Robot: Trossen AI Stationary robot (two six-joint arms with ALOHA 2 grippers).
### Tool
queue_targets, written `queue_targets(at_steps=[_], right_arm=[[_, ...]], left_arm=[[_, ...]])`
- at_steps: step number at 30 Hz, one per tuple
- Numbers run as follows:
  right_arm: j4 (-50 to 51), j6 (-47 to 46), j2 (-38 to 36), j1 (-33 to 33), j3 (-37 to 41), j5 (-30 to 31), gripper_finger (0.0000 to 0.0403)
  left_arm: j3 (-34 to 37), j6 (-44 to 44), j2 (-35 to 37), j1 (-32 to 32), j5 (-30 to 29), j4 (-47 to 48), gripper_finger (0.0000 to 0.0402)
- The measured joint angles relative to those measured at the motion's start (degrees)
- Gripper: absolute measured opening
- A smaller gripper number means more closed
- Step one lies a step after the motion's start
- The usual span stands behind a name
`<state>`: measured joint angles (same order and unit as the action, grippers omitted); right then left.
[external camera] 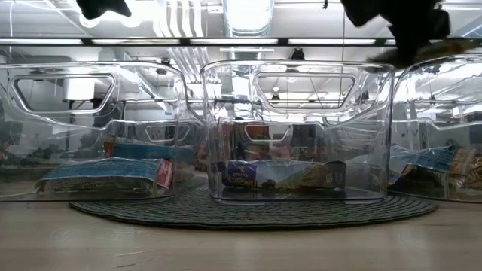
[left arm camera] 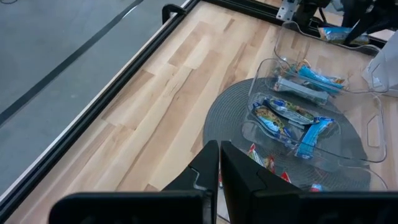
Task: Pick and place Granola Bars by type
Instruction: Put the yellow granola bar into the right transparent bin, then return to home position
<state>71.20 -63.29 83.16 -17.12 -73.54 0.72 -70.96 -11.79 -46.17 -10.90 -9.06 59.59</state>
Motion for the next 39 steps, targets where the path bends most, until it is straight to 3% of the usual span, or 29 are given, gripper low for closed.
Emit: queue_targets(at_steps=[8, 21, 27, 31, 35, 39], right_arm=[[-1.14, -2.14, -1.53, -0.88, 7.36, -0.79, 0.0069], [-3.11, 0.56, -1.8, -1.28, 10.91, -1.37, 0.0185], [-3.7, 11.25, -1.63, -1.26, 8.78, -0.83, 0.0195], [-10.58, 14.1, -1.69, -0.84, 6.59, 1.21, 0.0188], [-20.56, 27.95, -2.31, -0.96, 1.88, 5.36, 0.0171], [-25.68, 40.19, -2.5, -0.45, -4.15, 9.39, 0.0134]], left_arm=[[0.0, 0.0, -0.14, 0.0, -0.02, 0.0, 0.0], [0.0, 0.52, -0.22, -0.02, -0.48, 0.0, 0.0], [0.0, 0.94, -0.22, -0.02, -1.05, -0.19, 0.0], [0.0, 0.65, -0.25, 0.0, -1.11, -3.37, 0.0], [0.0, 2.91, -0.22, -0.02, 0.33, -8.84, 0.0], [0.0, 5.12, -0.2, -0.02, 6.06, -13.79, 0.0]])
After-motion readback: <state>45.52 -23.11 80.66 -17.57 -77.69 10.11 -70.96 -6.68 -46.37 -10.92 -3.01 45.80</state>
